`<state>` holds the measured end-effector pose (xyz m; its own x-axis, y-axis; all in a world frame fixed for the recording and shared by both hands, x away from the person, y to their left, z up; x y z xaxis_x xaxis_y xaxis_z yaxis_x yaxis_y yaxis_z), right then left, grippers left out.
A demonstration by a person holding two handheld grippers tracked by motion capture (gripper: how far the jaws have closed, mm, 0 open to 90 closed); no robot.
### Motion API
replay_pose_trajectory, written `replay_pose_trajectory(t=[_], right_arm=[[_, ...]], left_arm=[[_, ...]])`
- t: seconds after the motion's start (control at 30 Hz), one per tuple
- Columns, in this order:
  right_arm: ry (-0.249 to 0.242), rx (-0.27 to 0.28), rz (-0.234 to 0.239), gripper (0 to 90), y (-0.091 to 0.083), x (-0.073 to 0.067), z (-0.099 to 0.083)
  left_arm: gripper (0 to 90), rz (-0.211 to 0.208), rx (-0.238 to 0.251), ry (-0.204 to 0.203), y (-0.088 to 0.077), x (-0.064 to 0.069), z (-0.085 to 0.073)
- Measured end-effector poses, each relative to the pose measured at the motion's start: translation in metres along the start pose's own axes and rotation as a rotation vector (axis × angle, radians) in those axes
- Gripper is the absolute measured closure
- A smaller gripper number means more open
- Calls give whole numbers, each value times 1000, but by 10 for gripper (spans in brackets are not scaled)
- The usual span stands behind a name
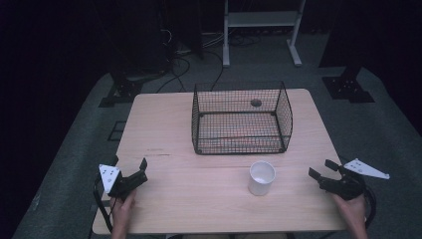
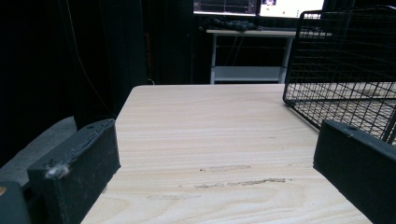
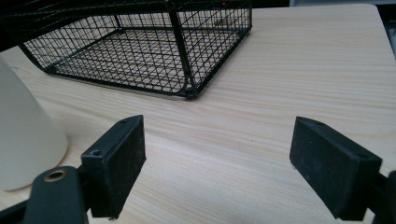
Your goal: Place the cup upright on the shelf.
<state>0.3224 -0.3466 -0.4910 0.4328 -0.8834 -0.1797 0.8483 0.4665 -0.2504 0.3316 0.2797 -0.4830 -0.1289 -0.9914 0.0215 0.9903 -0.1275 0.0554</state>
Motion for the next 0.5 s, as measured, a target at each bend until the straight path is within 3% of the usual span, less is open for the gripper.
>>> replay_pose_trajectory(t=[0.17, 0.5], right_arm=[[-9, -25, 2, 175, 3, 2, 1], [-23, -22, 18, 158, 3, -7, 12]], left_arm=[[0, 0, -1, 3, 0, 0, 0], [0, -1, 3, 0, 0, 0, 0]])
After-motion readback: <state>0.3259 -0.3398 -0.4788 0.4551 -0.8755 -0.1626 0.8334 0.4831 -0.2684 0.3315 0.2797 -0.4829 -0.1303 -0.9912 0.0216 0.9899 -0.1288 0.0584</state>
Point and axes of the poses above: each handheld gripper's, and its own axes: y roughly forward along the jaws, z roughly out of its top, x roughly to its right, the point moved 5 cm from there along y, roughly forward along the jaws, and after that the axes turned 9 degrees about x, right-handed, at the moved point
